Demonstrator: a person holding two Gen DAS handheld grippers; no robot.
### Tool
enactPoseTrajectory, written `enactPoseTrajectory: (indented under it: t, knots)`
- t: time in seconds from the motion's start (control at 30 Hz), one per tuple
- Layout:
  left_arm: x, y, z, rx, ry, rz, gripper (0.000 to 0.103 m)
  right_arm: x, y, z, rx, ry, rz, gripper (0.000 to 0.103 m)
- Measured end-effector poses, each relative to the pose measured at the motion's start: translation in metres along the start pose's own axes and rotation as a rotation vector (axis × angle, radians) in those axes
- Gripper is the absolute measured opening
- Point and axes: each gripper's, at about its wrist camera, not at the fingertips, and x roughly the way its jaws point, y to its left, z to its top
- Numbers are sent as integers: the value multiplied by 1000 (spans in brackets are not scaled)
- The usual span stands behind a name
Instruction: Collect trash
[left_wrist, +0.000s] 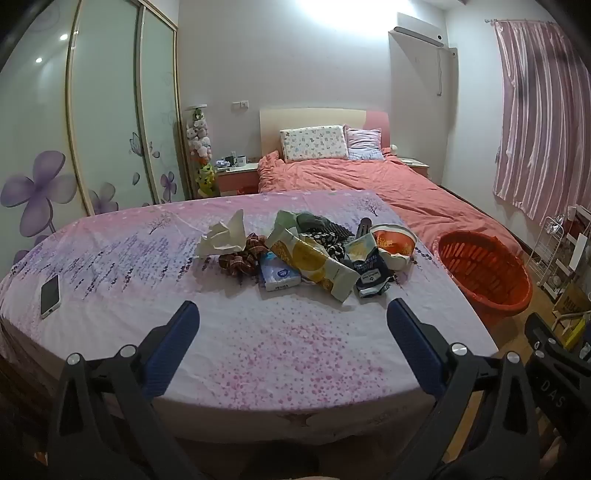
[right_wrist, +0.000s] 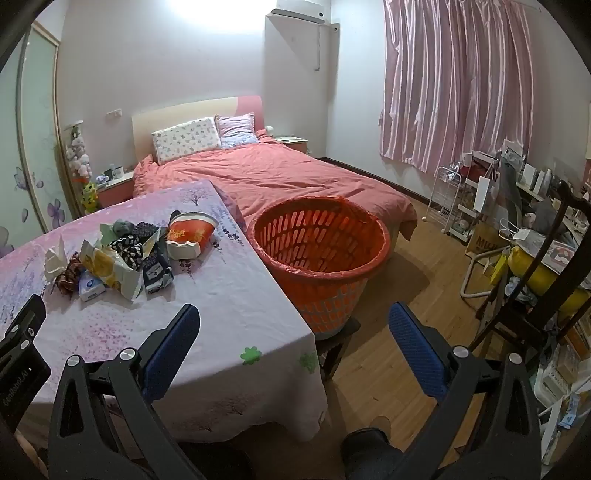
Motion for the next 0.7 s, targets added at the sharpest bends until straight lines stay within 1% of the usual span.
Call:
enactPoseTrajectory:
  t: [0.7]
  knots:
    - [0,0,0,-5,4,-4,99,0,0,1,1,-4,1,101]
